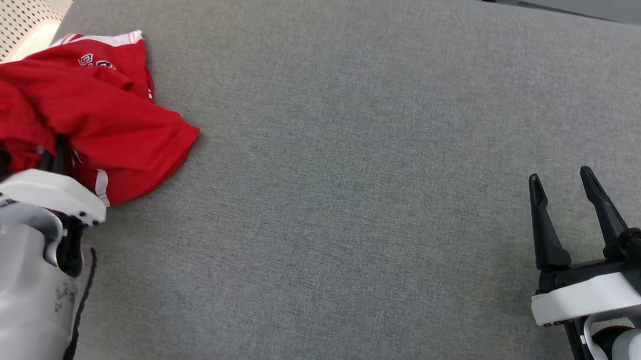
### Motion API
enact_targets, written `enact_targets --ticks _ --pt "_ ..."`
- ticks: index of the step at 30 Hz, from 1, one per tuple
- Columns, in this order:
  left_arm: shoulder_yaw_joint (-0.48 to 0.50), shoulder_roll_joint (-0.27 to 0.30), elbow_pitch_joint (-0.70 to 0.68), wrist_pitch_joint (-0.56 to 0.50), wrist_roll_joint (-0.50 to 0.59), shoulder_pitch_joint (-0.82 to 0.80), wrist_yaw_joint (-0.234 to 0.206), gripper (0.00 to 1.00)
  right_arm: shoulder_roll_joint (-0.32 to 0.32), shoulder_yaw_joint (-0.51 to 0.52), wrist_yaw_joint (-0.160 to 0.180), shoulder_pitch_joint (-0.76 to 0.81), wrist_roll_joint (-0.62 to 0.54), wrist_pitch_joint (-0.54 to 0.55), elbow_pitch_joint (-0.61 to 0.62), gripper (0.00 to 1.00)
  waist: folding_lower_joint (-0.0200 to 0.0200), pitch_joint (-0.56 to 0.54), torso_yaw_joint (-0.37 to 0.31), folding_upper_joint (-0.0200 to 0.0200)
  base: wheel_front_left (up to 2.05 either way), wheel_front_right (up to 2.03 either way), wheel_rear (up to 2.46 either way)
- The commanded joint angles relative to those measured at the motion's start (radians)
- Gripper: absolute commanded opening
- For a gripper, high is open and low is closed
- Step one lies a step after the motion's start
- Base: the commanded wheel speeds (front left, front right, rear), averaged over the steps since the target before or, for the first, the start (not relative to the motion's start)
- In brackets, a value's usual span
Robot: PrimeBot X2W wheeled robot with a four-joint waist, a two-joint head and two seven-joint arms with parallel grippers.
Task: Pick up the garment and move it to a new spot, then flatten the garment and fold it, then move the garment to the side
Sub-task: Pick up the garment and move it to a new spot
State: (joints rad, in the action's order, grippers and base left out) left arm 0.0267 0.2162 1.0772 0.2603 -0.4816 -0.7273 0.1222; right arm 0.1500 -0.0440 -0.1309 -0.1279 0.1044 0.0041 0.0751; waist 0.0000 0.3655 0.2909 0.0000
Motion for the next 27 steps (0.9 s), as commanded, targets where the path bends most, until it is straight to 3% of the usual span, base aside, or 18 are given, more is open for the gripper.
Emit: enact_targets --ticks 1,3,7,13,21,27 --pt "0.008 0.011 -0.033 0.005 0.013 0.012 0.002 0.00 0.001 0.003 0.000 0.000 0.000 -0.009 -0.006 1.00 0.0000 -0.018 0.003 0.0000 0.00 0.00 0.00" --pt "0.043 0.015 -0.176 0.005 0.044 0.079 0.000 0.00 -0.011 0.004 0.000 0.011 0.006 -0.025 -0.019 1.00 0.0000 -0.060 -0.003 0.0000 0.00 0.00 0.00" --pt "0.061 0.015 -0.319 0.004 0.087 0.145 0.002 0.00 -0.021 0.004 0.000 0.024 0.009 -0.040 -0.038 1.00 0.0000 -0.110 -0.015 0.0000 0.00 0.00 0.00" --pt "0.020 -0.018 -0.592 0.005 0.167 0.311 0.006 0.00 -0.043 0.015 0.000 0.068 0.027 -0.066 -0.069 1.00 0.0000 -0.227 -0.058 0.0000 0.00 0.00 0.00" --pt "-0.157 -0.088 -0.902 -0.098 0.199 0.500 0.008 0.00 -0.054 0.009 0.000 0.116 0.043 -0.066 -0.076 1.00 0.0000 -0.312 -0.165 0.0000 0.00 0.00 0.00" --pt "-0.338 -0.118 -1.009 -0.174 0.166 0.511 0.010 0.00 -0.062 -0.005 0.000 0.104 0.048 -0.069 -0.073 1.00 0.0000 -0.284 -0.292 0.0000 0.00 0.00 0.00"
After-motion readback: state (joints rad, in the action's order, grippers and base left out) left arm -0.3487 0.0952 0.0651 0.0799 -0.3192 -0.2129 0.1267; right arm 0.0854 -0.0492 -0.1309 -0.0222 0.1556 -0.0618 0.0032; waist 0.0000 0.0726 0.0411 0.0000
